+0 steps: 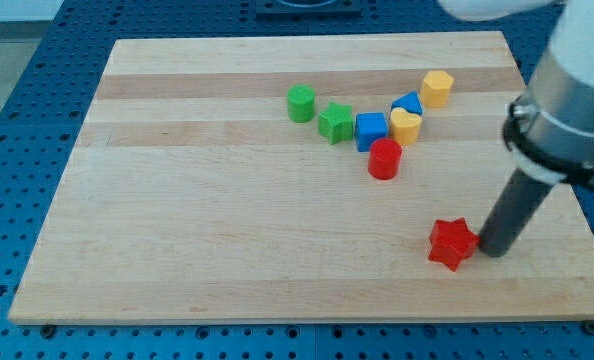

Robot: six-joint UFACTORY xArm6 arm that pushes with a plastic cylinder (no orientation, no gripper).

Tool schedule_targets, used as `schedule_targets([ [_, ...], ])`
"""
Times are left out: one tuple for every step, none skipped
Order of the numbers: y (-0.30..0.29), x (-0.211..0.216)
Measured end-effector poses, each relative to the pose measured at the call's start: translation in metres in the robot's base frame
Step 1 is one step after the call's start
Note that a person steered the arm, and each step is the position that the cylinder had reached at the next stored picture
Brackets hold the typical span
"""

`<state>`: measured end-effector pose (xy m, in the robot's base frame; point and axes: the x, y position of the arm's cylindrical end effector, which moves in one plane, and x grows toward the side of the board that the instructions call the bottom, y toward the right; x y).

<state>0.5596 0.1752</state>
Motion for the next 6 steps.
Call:
schedule_targets([
  [-0.025, 0.005],
  [-0.033, 0.005],
  [-0.033, 0.013],
  [-0.039, 0.014],
  [-0.044, 0.014],
  [-0.057, 0.022],
])
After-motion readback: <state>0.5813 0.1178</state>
